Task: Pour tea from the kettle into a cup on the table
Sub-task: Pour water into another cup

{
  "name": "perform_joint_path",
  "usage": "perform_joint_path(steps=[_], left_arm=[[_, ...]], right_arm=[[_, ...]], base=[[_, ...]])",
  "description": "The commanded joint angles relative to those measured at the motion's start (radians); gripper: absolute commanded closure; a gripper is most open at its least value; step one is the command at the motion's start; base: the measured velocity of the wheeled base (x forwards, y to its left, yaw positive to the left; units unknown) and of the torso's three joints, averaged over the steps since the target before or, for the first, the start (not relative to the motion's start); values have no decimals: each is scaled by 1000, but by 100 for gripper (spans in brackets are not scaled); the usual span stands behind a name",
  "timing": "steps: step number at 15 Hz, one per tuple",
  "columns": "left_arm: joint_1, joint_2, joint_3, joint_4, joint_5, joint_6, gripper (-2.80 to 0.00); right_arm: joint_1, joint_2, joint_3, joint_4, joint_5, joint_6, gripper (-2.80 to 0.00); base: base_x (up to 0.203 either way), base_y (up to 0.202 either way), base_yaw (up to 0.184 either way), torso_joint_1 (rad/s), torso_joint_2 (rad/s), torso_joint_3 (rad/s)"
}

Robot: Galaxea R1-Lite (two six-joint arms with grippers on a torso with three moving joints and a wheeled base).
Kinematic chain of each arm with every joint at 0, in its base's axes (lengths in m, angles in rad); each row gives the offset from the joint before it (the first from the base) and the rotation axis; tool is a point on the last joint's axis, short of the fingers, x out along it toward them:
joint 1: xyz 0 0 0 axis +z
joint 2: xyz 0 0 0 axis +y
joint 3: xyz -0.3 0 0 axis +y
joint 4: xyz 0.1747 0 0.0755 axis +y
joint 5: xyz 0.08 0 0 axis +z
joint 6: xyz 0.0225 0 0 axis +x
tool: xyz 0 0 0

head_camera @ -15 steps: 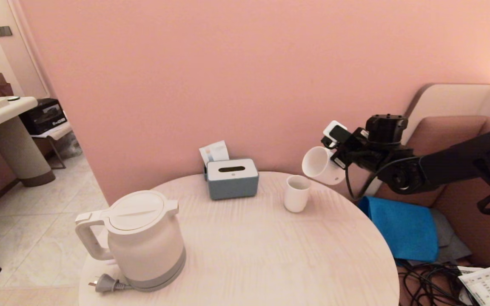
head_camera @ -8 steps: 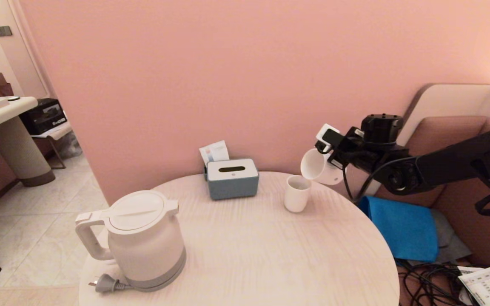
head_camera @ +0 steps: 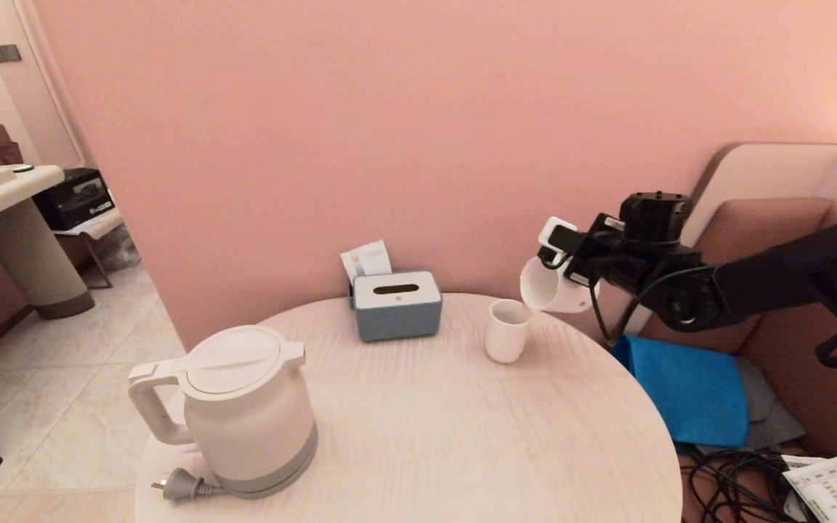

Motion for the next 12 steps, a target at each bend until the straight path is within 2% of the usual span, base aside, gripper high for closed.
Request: perform_joint_path(steps=[1, 12], left_arm=[[0, 1, 0, -1, 0, 0, 0], [0, 1, 0, -1, 0, 0, 0]], right_arm=[[4, -3, -3, -3, -3, -17, 0], [14, 4, -87, 14, -15, -95, 0]], base=[[0, 0, 0, 0, 0, 0], [0, 0, 0, 0, 0, 0]])
